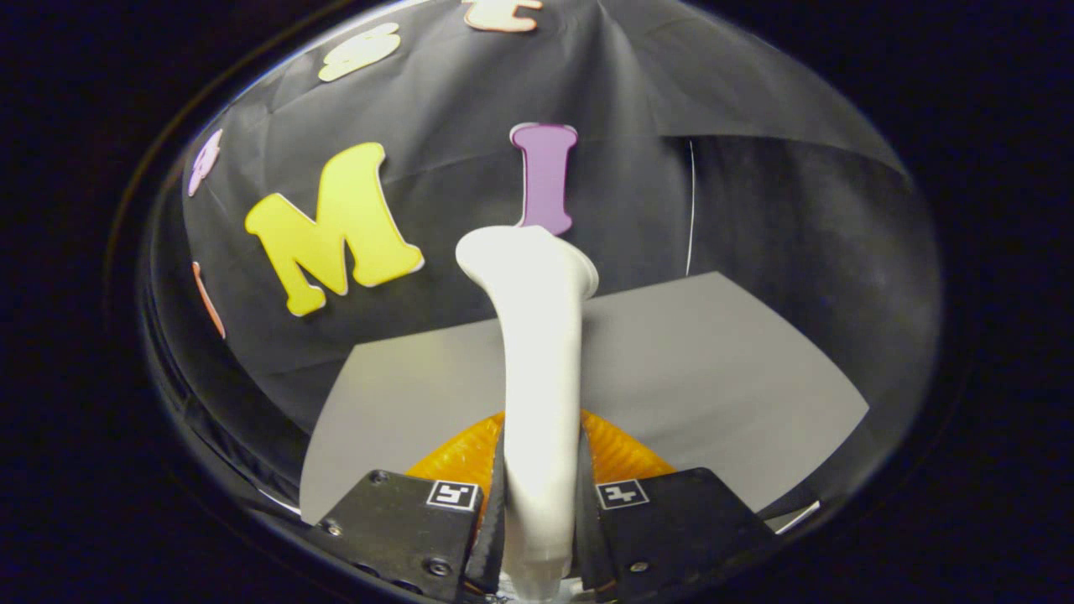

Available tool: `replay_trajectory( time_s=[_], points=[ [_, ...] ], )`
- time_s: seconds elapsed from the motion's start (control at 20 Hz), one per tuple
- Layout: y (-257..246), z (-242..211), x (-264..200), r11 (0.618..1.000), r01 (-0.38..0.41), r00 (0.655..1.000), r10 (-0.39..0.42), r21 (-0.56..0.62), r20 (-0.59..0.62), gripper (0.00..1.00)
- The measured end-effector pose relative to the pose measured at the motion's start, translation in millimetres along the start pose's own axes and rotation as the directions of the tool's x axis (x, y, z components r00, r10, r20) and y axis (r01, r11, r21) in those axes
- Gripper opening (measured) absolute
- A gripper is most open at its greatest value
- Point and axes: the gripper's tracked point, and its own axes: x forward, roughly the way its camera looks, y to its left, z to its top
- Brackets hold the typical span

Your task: Iron the clothes twice with a garment steamer, once on the left side and once on the right side.

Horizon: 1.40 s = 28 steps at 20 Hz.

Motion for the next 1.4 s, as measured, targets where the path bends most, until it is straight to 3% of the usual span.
replay_trajectory(
  time_s=[0.25, 0.6, 1.05, 1.4],
  points=[
    [22.0, 24.2, -61.6, 0.994, -0.103, 0.983, 0.096, 0.035, 0.158, 0.36],
    [73.3, 42.4, -158.7, 0.978, -0.210, 0.924, 0.200, -0.003, 0.325, 0.36],
    [176.9, 38.3, -274.4, 0.960, -0.265, 0.807, 0.269, -0.084, 0.526, 0.36],
    [273.8, 27.6, -320.7, 0.936, -0.329, 0.733, 0.338, -0.126, 0.590, 0.36]
  ],
)
